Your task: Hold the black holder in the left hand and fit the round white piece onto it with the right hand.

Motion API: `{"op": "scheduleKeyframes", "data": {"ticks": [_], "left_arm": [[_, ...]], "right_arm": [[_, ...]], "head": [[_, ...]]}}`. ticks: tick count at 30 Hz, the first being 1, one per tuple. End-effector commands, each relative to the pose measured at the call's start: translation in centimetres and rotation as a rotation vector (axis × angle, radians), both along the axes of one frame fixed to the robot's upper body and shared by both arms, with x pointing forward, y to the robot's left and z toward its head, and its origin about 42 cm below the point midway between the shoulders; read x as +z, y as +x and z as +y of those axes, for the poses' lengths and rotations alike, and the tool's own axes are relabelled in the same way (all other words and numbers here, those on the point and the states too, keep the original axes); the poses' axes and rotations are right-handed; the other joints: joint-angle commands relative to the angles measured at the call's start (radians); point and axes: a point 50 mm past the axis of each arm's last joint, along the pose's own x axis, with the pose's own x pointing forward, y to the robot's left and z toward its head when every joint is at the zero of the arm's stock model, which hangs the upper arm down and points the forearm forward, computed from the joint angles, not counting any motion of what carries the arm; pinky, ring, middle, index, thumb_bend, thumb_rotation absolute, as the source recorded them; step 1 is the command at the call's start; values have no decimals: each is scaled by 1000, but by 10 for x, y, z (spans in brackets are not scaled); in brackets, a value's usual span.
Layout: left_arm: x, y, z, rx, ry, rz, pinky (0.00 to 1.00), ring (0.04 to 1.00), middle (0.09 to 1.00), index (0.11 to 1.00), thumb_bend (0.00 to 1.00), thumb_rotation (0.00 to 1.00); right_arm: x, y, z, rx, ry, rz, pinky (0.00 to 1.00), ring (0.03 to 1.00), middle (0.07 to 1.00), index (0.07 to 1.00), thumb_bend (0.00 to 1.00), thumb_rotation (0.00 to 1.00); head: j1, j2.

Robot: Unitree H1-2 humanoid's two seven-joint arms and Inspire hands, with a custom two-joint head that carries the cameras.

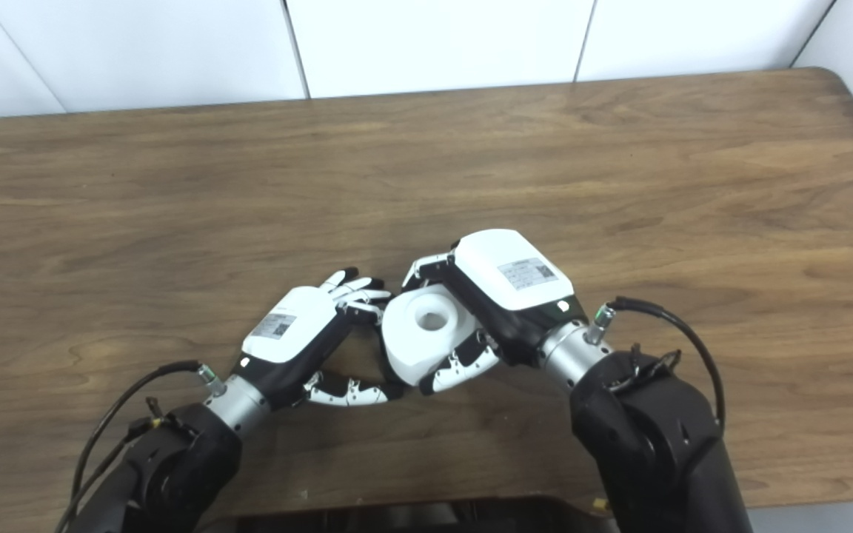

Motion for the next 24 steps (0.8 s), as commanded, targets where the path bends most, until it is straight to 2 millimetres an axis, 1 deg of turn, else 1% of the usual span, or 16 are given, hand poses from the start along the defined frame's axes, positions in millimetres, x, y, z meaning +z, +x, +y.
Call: {"op": "scheduleKeyframes", "data": {"ticks": [1, 4, 8, 11, 17, 24], "left_arm": [[-19, -10, -5, -53, 71, 98, 1000, 906, 806, 488, 518, 63], [-19, -10, -6, -54, 71, 98, 1000, 903, 805, 488, 517, 63], [-19, -10, -7, -50, 69, 99, 1000, 900, 802, 488, 517, 63], [-20, -10, -7, -49, 67, 99, 1000, 898, 800, 488, 518, 62], [-20, -8, -8, -50, 73, 98, 1000, 897, 799, 488, 517, 63], [-19, -8, -10, -47, 75, 102, 1000, 897, 798, 488, 517, 63]], "right_arm": [[0, 0, -1, 18, -32, 19, 864, 724, 640, 625, 1000, 256], [0, 1, -1, 25, -49, 35, 898, 768, 682, 645, 1000, 284], [0, 1, -1, 35, -86, 53, 944, 849, 762, 716, 1000, 347], [1, 1, -1, 40, -103, 65, 971, 889, 807, 759, 1000, 366], [1, 2, -2, 50, -124, 84, 999, 917, 845, 813, 1000, 381], [2, 2, -2, 53, -132, 99, 1000, 924, 856, 823, 1000, 396]], "head": [[0, 0], [0, 1], [0, -1], [1, -3], [2, -3], [2, -4]]}}
